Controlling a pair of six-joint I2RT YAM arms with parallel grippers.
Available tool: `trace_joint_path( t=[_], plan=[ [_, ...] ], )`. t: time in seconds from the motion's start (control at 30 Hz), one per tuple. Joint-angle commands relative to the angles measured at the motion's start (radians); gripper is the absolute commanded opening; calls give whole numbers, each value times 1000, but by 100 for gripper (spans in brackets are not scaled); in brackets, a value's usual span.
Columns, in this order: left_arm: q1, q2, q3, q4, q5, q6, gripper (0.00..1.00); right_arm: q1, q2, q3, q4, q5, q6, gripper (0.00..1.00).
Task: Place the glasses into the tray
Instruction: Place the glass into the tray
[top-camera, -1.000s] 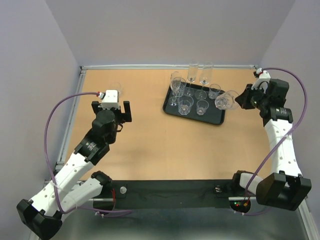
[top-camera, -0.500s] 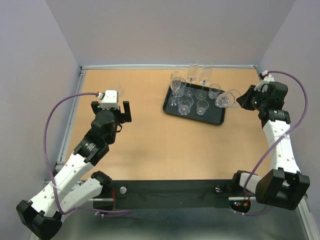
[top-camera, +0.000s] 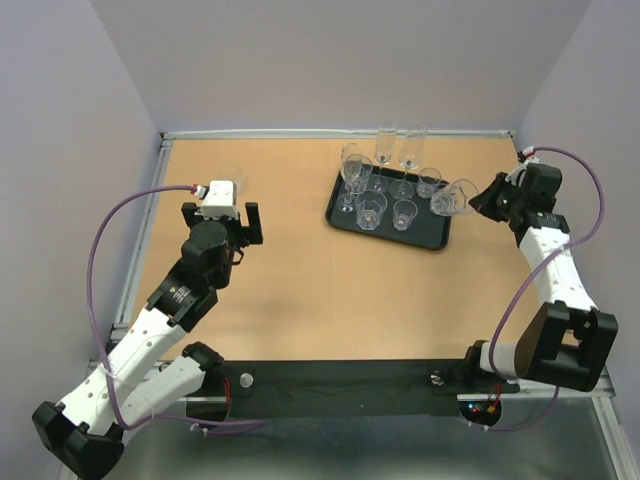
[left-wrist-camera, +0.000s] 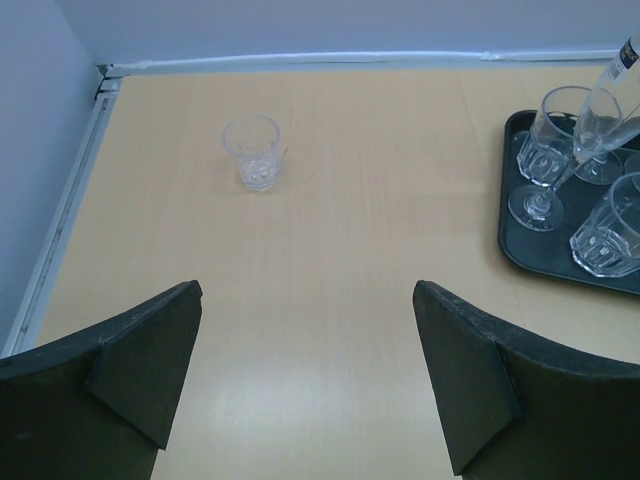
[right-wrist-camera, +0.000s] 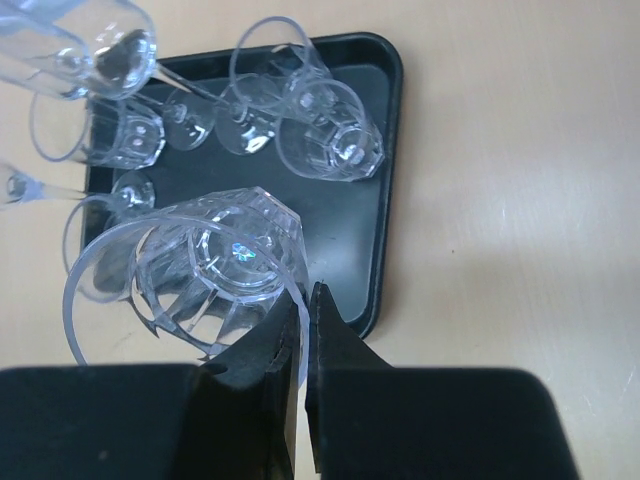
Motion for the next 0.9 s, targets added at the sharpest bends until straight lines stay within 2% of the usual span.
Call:
trace_joint_path(
  t=[0.0, 0.6, 0.87],
  plan=[
    [8, -10, -7, 43, -8, 5, 99, 21, 37, 9, 94, 61, 71, 0],
    [17, 7, -10, 43, -14, 6, 99, 177, 215, 19, 188, 251, 134, 1],
    [22, 14, -8, 43, -11, 5, 99, 191, 292, 36, 203, 256, 145, 0]
  ],
)
